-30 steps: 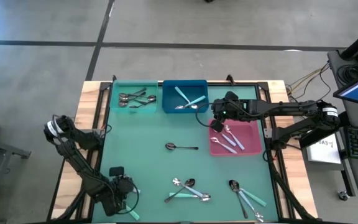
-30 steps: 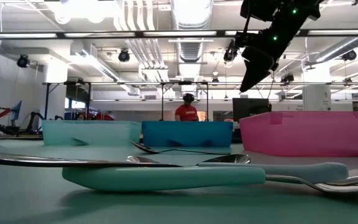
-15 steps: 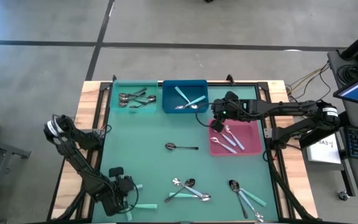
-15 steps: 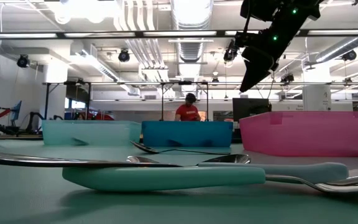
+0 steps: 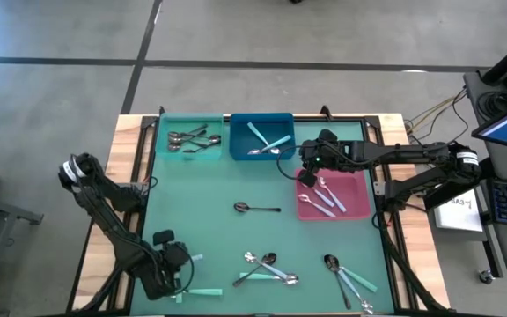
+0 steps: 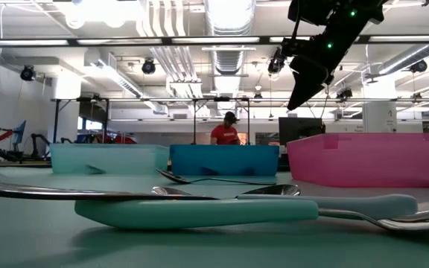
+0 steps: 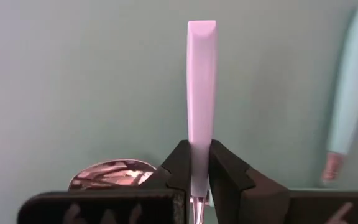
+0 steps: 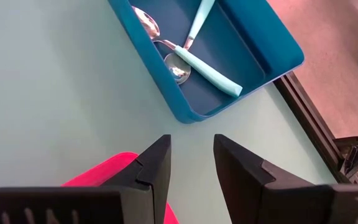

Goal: Sort silverware by color (type)
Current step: Put the blue spoon into the red bin

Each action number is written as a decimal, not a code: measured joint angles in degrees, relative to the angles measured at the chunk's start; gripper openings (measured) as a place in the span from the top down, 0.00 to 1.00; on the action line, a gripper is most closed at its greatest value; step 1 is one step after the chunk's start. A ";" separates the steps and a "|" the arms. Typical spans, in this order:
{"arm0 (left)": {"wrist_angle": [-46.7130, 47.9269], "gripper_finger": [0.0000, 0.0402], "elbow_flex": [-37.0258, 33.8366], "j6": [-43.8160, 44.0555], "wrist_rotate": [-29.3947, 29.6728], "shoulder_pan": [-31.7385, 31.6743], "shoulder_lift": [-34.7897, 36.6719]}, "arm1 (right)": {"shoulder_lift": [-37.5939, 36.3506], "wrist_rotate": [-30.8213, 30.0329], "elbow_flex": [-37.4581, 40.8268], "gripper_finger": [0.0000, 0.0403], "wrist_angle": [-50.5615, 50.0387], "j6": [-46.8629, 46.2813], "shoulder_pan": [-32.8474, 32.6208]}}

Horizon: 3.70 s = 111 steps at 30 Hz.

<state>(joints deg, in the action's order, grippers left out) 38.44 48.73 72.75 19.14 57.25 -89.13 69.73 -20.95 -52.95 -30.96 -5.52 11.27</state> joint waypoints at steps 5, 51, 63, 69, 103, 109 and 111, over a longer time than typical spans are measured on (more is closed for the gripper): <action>-0.11 0.96 0.09 -0.02 3.16 0.04 3.44 | 0.00 -0.03 0.02 0.72 -0.01 0.00 0.02; -24.14 0.96 0.26 -23.09 45.66 -34.46 8.52 | 5.37 24.44 0.00 0.76 44.42 -23.38 -2.54; -34.36 0.96 0.26 -31.36 42.73 -38.19 7.05 | 13.41 30.84 -0.14 0.60 56.96 -27.87 -3.15; -42.81 0.96 0.26 -37.66 38.61 -38.77 6.35 | 17.60 30.85 -3.32 0.57 56.98 -27.41 -3.15; -42.06 0.75 0.26 -39.21 34.54 -39.08 6.51 | 17.52 30.80 -16.32 0.95 32.38 -13.16 0.18; -39.58 0.73 0.26 -39.21 33.98 -39.06 6.57 | 11.15 23.71 -17.08 0.95 8.08 -8.01 0.50; -38.49 0.73 0.26 -39.20 33.80 -39.06 6.57 | 9.65 19.61 -17.07 0.95 -0.53 -7.30 -0.13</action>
<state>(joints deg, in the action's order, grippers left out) -0.06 48.99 33.55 52.95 18.20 -82.56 79.39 -1.35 -70.02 -31.49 -12.82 11.13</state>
